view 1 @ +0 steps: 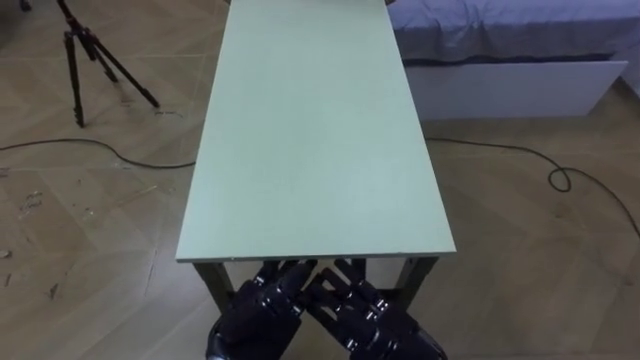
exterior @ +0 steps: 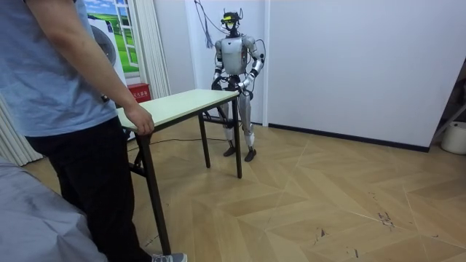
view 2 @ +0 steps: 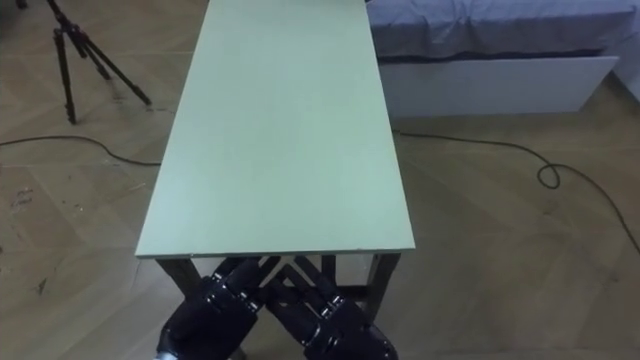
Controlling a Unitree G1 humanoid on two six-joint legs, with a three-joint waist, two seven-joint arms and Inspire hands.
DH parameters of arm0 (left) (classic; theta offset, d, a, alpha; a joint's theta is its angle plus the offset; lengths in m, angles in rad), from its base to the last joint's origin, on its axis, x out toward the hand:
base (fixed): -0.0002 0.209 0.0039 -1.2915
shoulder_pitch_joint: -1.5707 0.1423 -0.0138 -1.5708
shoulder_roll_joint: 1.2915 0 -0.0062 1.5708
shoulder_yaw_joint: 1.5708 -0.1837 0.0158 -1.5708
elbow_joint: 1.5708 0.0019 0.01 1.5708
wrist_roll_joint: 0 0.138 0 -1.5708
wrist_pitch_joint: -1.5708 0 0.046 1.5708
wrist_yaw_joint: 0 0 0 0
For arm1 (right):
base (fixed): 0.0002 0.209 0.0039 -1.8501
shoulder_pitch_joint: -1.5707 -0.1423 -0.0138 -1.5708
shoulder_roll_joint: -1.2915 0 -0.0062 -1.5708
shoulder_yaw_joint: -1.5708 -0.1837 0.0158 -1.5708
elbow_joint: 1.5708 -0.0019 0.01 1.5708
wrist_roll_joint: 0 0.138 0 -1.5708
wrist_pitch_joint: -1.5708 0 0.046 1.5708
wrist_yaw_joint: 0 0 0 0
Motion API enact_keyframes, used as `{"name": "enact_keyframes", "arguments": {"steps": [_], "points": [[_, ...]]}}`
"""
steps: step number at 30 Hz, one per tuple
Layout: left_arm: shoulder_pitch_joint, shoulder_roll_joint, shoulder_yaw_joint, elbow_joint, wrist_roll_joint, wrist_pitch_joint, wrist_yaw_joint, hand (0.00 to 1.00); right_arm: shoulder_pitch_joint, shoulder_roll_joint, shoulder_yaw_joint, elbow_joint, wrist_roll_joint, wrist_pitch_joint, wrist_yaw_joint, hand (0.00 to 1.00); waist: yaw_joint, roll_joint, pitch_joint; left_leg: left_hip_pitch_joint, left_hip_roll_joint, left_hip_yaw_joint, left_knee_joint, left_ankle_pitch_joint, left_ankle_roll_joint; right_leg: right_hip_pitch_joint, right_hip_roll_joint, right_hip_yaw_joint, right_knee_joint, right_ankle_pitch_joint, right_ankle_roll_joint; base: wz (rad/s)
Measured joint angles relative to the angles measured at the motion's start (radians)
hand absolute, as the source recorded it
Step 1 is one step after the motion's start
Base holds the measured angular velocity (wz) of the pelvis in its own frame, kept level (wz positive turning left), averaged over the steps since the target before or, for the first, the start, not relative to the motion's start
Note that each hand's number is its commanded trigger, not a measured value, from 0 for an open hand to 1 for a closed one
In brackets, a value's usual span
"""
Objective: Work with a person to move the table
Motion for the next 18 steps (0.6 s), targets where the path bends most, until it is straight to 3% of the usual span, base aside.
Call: {"name": "enact_keyframes", "arguments": {"steps": [5, 10, 14, 18], "points": [[-0.001, 0.002, -0.009, -0.022, -0.088, 0.001, 0.023, 0.00, -0.004, -0.015, 0.016, -0.023, 0.082, 0.000, -0.029, 0.00, 0.001, -0.002, 0.0000, -0.012, 0.000, 0.000, 0.010, 0.001, 0.000, -0.016, -0.002, 0.003, 0.006, 0.000, 0.000, 0.00], [-0.005, 0.002, -0.007, -0.022, -0.088, 0.001, 0.045, 0.00, -0.014, -0.014, 0.015, -0.023, 0.134, 0.000, -0.058, 0.00, 0.013, -0.003, 0.0009, 0.002, -0.001, 0.000, 0.009, 0.001, 0.001, -0.015, -0.003, 0.016, 0.016, 0.000, 0.000, -0.05], [-0.030, 0.001, 0.000, -0.025, -0.088, -0.001, 0.110, 0.00, -0.018, -0.010, 0.014, -0.034, 0.162, 0.000, -0.098, 0.00, 0.026, -0.004, 0.0024, 0.007, -0.002, 0.003, 0.008, 0.002, 0.002, -0.010, -0.002, 0.027, 0.016, 0.000, 0.000, -0.03], [-0.048, -0.009, 0.030, -0.006, -0.088, -0.007, 0.157, 0.00, -0.030, 0.004, 0.010, -0.033, 0.167, -0.001, -0.131, 0.00, 0.026, 0.006, 0.0077, 0.009, -0.001, 0.006, -0.002, 0.004, 0.002, -0.006, 0.001, 0.026, 0.016, 0.002, -0.002, -0.02]]}}
